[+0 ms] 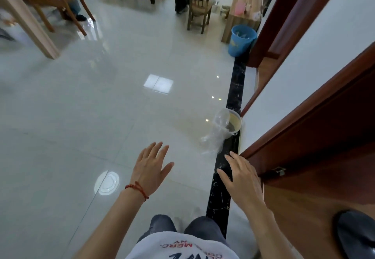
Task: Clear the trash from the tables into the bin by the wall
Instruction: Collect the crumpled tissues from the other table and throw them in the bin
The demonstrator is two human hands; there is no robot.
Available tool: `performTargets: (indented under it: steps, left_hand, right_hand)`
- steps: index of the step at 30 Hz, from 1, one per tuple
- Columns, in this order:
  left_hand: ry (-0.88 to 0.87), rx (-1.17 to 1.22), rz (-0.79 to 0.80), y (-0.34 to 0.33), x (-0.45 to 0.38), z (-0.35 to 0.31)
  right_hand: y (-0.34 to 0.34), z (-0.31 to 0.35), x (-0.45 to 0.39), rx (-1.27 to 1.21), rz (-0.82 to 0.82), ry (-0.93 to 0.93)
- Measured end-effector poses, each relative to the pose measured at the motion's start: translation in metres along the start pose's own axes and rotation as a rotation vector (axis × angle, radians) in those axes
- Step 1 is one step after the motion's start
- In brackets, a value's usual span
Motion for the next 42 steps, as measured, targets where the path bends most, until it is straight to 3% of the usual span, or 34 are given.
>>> performTargets:
  steps: [15,27,34,42]
  left_hand:
    - [0.594,0.076,0.029,0.003,-0.009,0.079]
    - [1.097,0.098,0.058,-0.006,0.073,0.136]
    - [1.234,0.139,0.039,-0.012,0.096,0.208]
    - [1.239,0.101,0.025,-0.003,0.112,0.355]
  right_hand:
    - [-0.043,0.098,-0.170,0.022,0.327,0.580]
    - [-0.114,0.221,-0.201,0.010,0.563,1.012]
    - [-0.165,0.311,-0.203,0.023,0.631,1.142]
    - [-0.238,0.444,-0.213,0.024,0.638,1.153]
Point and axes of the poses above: each hand's wrist, its own x-axis away from the middle knuckle, its own y-axis out of the back of the hand, z = x × y, the point moved 6 cm from there along -x, towards the middle knuckle, and after that the axes turned 12 degrees about -x, right-handed, at the moved point
